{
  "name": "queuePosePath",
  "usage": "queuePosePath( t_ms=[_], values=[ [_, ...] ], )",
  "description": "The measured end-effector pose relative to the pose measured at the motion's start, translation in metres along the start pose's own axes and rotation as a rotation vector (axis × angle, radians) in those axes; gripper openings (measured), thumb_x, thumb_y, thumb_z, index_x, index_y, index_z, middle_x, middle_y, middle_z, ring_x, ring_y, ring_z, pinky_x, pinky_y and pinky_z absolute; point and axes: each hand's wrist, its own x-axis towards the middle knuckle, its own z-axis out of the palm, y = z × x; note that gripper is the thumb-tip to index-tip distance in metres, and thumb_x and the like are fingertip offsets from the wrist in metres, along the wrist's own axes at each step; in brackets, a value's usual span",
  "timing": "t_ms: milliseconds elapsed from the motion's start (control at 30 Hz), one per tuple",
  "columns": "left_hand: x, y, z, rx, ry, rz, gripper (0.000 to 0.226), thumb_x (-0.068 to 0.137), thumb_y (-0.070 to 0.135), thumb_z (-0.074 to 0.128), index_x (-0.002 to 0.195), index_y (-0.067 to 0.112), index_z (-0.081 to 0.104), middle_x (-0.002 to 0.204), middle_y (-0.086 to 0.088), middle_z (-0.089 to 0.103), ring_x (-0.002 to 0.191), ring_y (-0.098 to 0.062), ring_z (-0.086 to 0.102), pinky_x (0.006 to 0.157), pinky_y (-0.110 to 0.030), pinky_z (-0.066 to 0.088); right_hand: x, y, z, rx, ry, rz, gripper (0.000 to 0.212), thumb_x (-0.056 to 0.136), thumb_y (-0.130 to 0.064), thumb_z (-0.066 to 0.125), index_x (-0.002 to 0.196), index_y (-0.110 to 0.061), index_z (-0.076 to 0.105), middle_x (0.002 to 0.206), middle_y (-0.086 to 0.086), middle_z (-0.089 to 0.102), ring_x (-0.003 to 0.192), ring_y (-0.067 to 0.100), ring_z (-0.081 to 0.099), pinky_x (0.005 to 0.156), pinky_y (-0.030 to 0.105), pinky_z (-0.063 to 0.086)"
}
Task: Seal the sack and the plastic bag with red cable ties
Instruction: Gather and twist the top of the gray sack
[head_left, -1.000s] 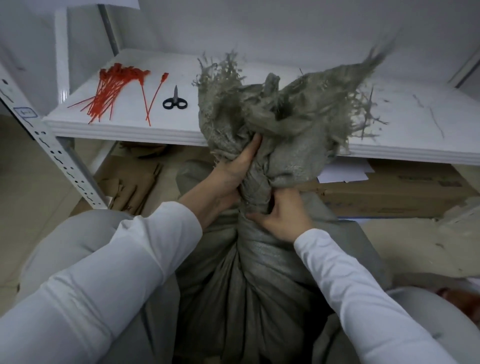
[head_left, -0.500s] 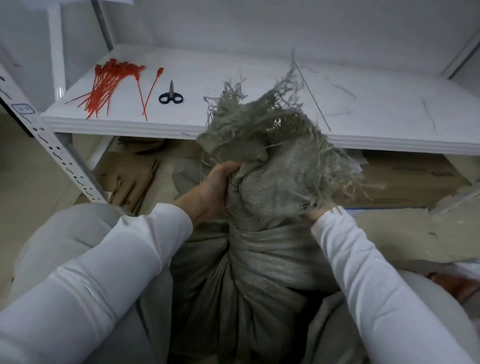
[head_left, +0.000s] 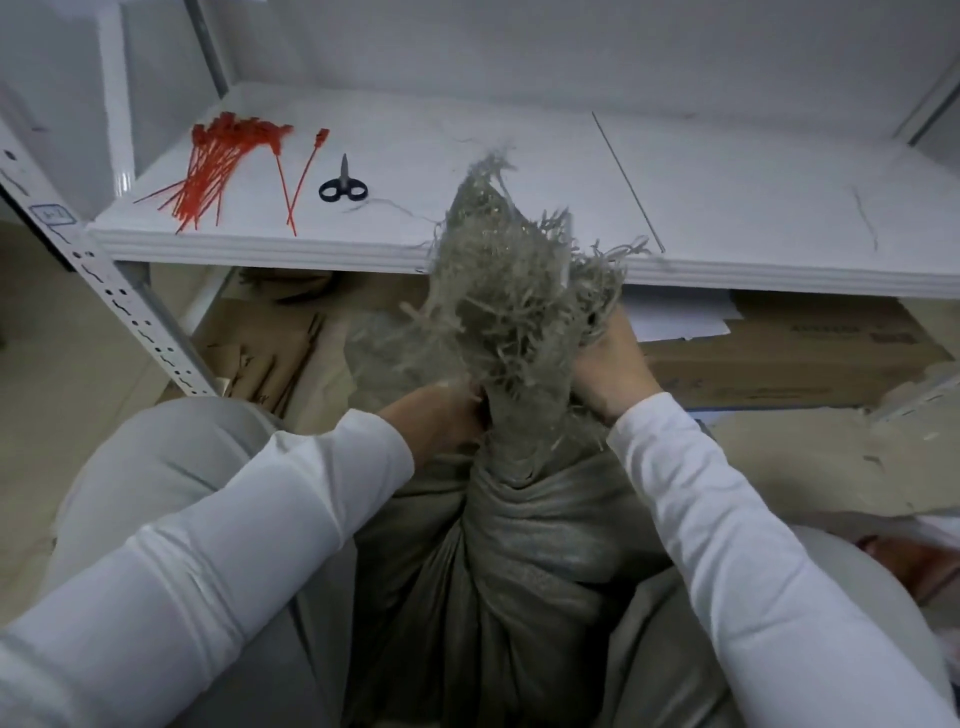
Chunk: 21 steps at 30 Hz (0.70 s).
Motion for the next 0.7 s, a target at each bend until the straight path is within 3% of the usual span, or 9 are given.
queuePosePath(
  t_ms=[33,100,167,200,267,333,467,567,700],
  values=[
    [-0.006,0.006,0.007,-0.204,-0.035,-0.041,0.034,0.103,0.008,0.027,0.103,-0.005,0.059,0.105,-0.028,0.056,0.068,-0.024,0.047,0.066,-0.029,0.044,0.0,0.0,0.0,0.027,0.016,0.005,0.031,0.079,-0.002,0.071,0.07,-0.029,0.058,0.073,-0.016,0.06,0.065,-0.014,0.055,0.061,0.005,0.04],
    [-0.009,0.013,0.019,-0.423,-0.028,-0.021,0.047,0.104,0.021,0.024,0.108,-0.004,0.063,0.114,-0.028,0.056,0.061,-0.019,0.044,0.064,-0.028,0.04,0.001,0.003,0.006,0.021,0.079,-0.013,0.037,0.075,-0.005,0.074,0.063,-0.033,0.052,0.067,-0.021,0.057,0.061,-0.013,0.053,0.062,0.004,0.038],
    [-0.004,0.013,0.019,-0.46,-0.061,0.083,0.058,0.103,0.028,0.025,0.075,0.008,0.073,0.084,-0.015,0.065,0.058,-0.017,0.059,0.058,-0.023,0.049,0.006,0.011,0.004,0.031,0.165,0.033,0.043,0.076,0.0,0.073,0.058,-0.031,0.049,0.06,-0.024,0.056,0.057,-0.014,0.052,0.059,0.005,0.039],
    [0.0,0.012,0.017,-0.479,-0.033,0.107,0.055,0.102,0.028,0.03,0.069,0.011,0.071,0.072,-0.008,0.066,0.059,-0.015,0.063,0.056,-0.022,0.051,0.01,0.017,0.001,0.07,0.221,0.065,0.036,0.074,0.0,0.076,0.061,-0.026,0.055,0.066,-0.02,0.061,0.062,-0.013,0.055,0.062,0.009,0.044],
    [0.0,0.017,0.018,-0.481,0.054,0.158,0.019,0.084,0.023,0.053,0.079,0.008,0.064,0.064,-0.001,0.065,0.07,-0.019,0.061,0.063,-0.026,0.05,0.017,0.026,-0.005,0.111,0.382,0.162,0.019,0.065,-0.009,0.083,0.078,-0.015,0.07,0.084,-0.004,0.072,0.081,0.005,0.067,0.078,0.023,0.055],
    [0.0,0.008,0.016,-0.12,0.216,0.394,0.038,0.063,0.022,0.062,0.099,0.01,0.058,0.085,0.0,0.064,0.089,-0.019,0.058,0.078,-0.027,0.048,0.02,0.036,-0.012,0.065,0.533,0.282,0.028,0.063,-0.015,0.082,0.089,-0.009,0.072,0.094,0.005,0.073,0.092,0.02,0.068,0.085,0.033,0.055],
    [-0.008,-0.03,0.026,1.027,0.445,1.082,0.081,0.068,0.033,0.068,0.135,0.0,0.037,0.138,-0.017,0.04,0.124,-0.032,0.042,0.103,-0.039,0.04,0.022,0.039,-0.01,-0.243,0.594,0.338,0.016,0.072,-0.017,0.07,0.084,-0.006,0.072,0.096,0.016,0.072,0.096,0.034,0.064,0.08,0.033,0.049],
    [-0.007,-0.048,0.041,1.427,0.431,0.96,0.105,0.067,0.052,0.069,0.145,-0.002,0.027,0.154,-0.024,0.02,0.136,-0.039,0.031,0.102,-0.045,0.042,0.025,0.038,-0.003,-0.297,0.576,0.342,0.016,0.072,-0.018,0.065,0.082,-0.007,0.071,0.094,0.015,0.071,0.095,0.035,0.063,0.075,0.031,0.048],
    [0.0,-0.044,0.051,1.347,0.383,0.679,0.127,0.071,0.062,0.068,0.148,-0.006,-0.006,0.157,-0.027,-0.007,0.146,-0.035,0.006,0.117,-0.039,0.02,0.025,0.03,0.007,-0.294,0.564,0.281,0.026,0.074,-0.027,0.07,0.093,-0.01,0.073,0.104,0.011,0.07,0.104,0.032,0.06,0.084,0.03,0.046]
  ],
)
